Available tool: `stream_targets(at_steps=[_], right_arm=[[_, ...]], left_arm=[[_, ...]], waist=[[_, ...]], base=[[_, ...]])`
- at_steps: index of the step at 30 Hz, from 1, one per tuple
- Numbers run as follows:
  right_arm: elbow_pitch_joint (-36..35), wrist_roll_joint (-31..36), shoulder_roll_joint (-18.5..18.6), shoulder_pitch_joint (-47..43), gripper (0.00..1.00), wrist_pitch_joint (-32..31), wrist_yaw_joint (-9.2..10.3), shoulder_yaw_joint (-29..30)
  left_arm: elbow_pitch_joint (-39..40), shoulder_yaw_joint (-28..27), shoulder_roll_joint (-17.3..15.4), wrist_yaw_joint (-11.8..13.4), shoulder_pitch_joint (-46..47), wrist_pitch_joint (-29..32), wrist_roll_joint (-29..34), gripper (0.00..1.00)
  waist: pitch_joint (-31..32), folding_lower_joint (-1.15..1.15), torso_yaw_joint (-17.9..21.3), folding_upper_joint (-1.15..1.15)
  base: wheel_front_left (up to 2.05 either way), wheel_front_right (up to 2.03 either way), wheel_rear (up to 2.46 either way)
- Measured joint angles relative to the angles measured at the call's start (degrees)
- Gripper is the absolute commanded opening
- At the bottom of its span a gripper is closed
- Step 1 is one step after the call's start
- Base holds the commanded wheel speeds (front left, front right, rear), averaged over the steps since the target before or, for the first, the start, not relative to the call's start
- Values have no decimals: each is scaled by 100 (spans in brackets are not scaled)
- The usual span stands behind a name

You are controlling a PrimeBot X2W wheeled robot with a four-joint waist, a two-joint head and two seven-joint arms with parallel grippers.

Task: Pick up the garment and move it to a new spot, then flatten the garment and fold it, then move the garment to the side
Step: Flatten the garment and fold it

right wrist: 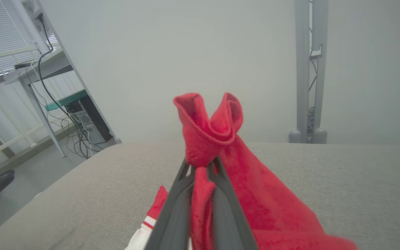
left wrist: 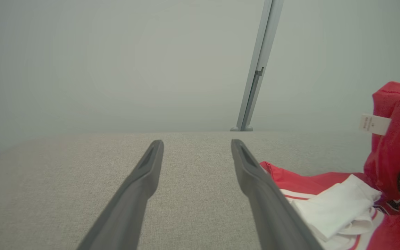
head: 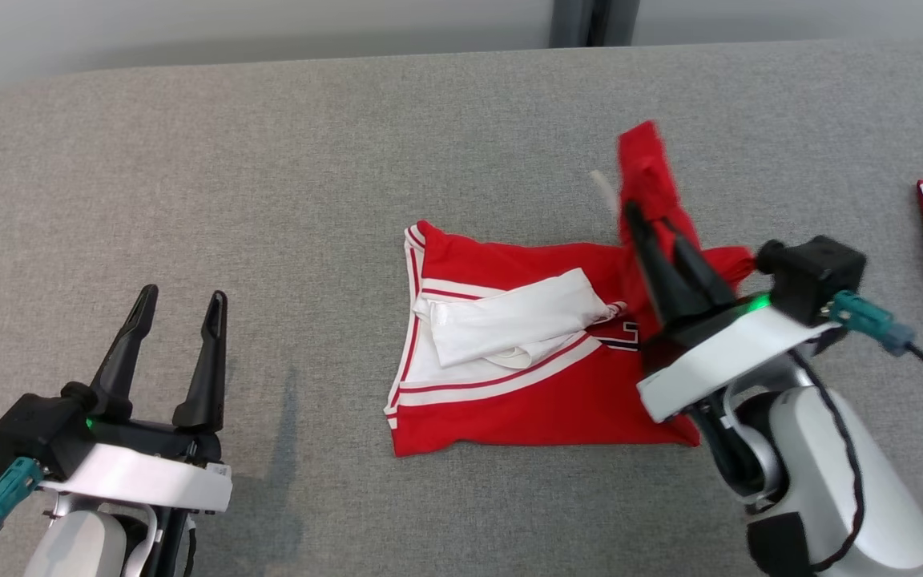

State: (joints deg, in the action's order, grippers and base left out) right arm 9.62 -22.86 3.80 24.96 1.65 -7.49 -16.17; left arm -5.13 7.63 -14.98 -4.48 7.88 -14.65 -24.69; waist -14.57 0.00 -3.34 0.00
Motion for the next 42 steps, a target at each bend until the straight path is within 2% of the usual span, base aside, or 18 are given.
stream_targets(at_steps=[4,11,18,19,20,21,28,31,34,38,42], right_arm=[[264,-283,-92,55,0,69,0,-616],[1120,-1326,-101,402,0,761,0,-1695],[2045,-1976,-102,934,0,1154,0,-2361],[2136,-2045,-98,1001,9,1191,0,-2449],[2193,-2146,-94,1055,43,1207,0,-2541],[2259,-2220,-100,1112,98,1247,0,-2621],[2237,-2505,-97,1329,100,1312,0,-3050],[1866,-2391,-104,1407,100,1327,0,-2964],[1415,-2093,-108,1405,100,1335,-1,-2590],[957,-1516,-90,1066,100,1348,0,-1777],[671,-996,126,640,100,1349,-1,-862]], left_arm=[[-32,100,38,-9,90,2,0,100],[-167,243,100,-87,194,0,-11,100],[-315,335,131,-152,328,-9,-13,100],[-337,343,134,-154,337,-9,-19,100],[-363,347,134,-158,349,-9,-21,100],[-382,346,133,-159,371,-10,-21,100],[-488,326,133,-186,411,-20,-19,100],[-508,289,141,-200,412,-24,-9,100],[-510,209,145,-198,409,-25,-5,100],[-488,94,159,-163,352,-25,25,100],[-456,-48,159,-100,267,-25,65,100]], waist=[[-33,0,-117,0],[-140,0,-383,0],[-254,0,-527,0],[-268,0,-536,0],[-278,0,-542,0],[-286,0,-545,0],[-272,0,-530,0],[-247,0,-505,0],[-209,0,-458,0],[-142,0,-386,0],[-58,0,-309,0]], base=[[0,0,0],[0,0,0],[0,0,0],[0,0,0],[0,0,0],[0,0,0],[0,0,0],[0,0,0],[0,0,0],[0,0,0],[0,0,0]])
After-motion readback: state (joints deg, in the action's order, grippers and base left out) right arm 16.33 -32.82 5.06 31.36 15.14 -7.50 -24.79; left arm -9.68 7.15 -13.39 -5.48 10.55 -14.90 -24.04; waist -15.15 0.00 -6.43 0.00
